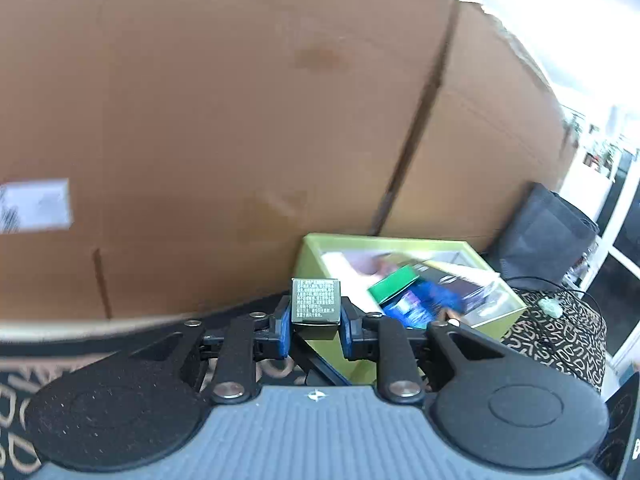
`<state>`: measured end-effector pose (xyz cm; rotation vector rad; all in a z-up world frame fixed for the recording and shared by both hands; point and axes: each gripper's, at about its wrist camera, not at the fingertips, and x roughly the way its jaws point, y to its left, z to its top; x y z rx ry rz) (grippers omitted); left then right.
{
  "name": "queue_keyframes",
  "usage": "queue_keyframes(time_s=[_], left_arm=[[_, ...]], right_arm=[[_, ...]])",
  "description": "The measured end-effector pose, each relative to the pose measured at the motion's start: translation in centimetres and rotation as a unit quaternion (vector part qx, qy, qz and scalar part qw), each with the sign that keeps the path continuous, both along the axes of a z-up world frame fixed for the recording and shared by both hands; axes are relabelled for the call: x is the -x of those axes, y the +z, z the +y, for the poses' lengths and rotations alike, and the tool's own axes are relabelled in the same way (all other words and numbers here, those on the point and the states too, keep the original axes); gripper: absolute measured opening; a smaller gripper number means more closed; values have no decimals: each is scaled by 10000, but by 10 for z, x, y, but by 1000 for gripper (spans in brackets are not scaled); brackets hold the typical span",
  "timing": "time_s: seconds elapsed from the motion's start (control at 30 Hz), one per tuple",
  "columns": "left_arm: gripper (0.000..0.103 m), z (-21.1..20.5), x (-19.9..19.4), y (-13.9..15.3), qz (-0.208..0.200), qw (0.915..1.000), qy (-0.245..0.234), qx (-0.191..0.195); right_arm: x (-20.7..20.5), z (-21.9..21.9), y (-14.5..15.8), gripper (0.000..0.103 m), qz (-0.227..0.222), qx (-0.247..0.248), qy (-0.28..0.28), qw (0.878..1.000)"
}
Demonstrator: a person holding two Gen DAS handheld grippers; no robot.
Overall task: Organize objects
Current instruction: 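Carry the olive metal box over the shoe box and open the left tool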
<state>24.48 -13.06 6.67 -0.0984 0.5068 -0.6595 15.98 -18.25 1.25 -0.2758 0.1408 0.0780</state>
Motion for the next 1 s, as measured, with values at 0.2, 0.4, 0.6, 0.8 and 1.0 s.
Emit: queue_keyframes(time_s=[0.2, 0.4, 0.6, 0.8, 1.0], left_arm=[[23, -53, -1, 19, -351, 9982, -409, -278], [23, -103, -16, 8, -359, 9960, -651, -493], [79, -122, -37, -15, -329, 9969, -135, -695], [80, -96, -38, -15, -306, 9989, 15, -351], [84, -84, -37, -17, -213, 9991, 208, -288]], right_arm=[[5, -40, 14, 30, -310, -475, -571, 9968], [-3, -79, 12, 30, -208, -988, -1092, 9889], [-24, -101, -4, 47, 427, -1173, -1642, 9785], [-22, -113, -1, 60, 486, -1475, -1820, 9710], [-22, -108, -5, 60, 607, -1506, -1985, 9666]])
